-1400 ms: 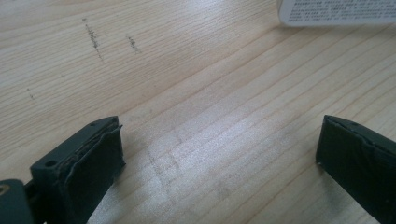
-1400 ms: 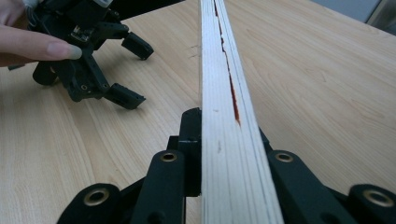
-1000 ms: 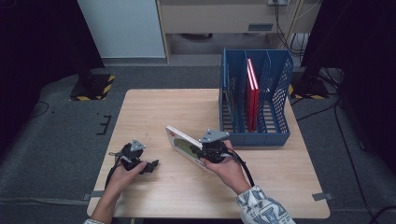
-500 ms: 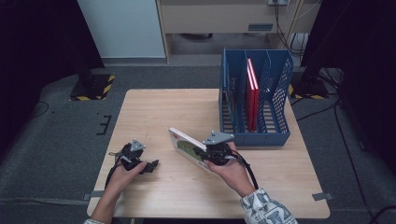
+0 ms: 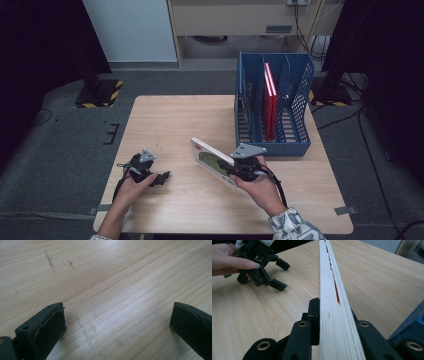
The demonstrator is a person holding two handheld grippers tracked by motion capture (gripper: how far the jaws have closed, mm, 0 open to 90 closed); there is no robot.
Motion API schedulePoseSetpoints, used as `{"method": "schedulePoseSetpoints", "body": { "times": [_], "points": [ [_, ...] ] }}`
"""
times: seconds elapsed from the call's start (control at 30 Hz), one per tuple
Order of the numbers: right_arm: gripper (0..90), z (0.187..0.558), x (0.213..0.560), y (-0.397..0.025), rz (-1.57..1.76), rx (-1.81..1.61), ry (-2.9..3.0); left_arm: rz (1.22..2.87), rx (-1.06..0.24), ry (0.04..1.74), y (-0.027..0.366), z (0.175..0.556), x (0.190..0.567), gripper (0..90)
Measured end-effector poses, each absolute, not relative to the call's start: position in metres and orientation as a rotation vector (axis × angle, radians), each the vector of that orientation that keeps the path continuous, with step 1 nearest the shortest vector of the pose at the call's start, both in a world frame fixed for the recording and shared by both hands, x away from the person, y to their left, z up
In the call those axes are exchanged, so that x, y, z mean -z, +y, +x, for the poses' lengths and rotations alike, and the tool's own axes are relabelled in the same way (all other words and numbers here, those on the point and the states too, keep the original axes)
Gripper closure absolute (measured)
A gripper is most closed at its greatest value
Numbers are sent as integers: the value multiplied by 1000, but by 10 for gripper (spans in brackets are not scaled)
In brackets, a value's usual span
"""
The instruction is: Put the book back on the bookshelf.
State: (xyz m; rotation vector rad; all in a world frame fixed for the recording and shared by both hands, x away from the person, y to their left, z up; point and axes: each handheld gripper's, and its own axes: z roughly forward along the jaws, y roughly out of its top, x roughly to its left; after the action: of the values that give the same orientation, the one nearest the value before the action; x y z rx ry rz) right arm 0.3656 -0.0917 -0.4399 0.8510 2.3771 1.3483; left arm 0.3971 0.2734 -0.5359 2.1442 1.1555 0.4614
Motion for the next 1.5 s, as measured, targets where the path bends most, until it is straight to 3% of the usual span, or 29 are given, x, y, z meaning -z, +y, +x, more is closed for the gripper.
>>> {"method": "schedulePoseSetpoints", "body": {
  "times": [1.2,1.5],
  "points": [
    [755,341,430,-150,928,-1296,2337,2140,-462,1139,273,396,537,0],
    [755,327,428,-183,980,-1302,2291,2141,-462,1138,273,396,537,0]
  ]
}}
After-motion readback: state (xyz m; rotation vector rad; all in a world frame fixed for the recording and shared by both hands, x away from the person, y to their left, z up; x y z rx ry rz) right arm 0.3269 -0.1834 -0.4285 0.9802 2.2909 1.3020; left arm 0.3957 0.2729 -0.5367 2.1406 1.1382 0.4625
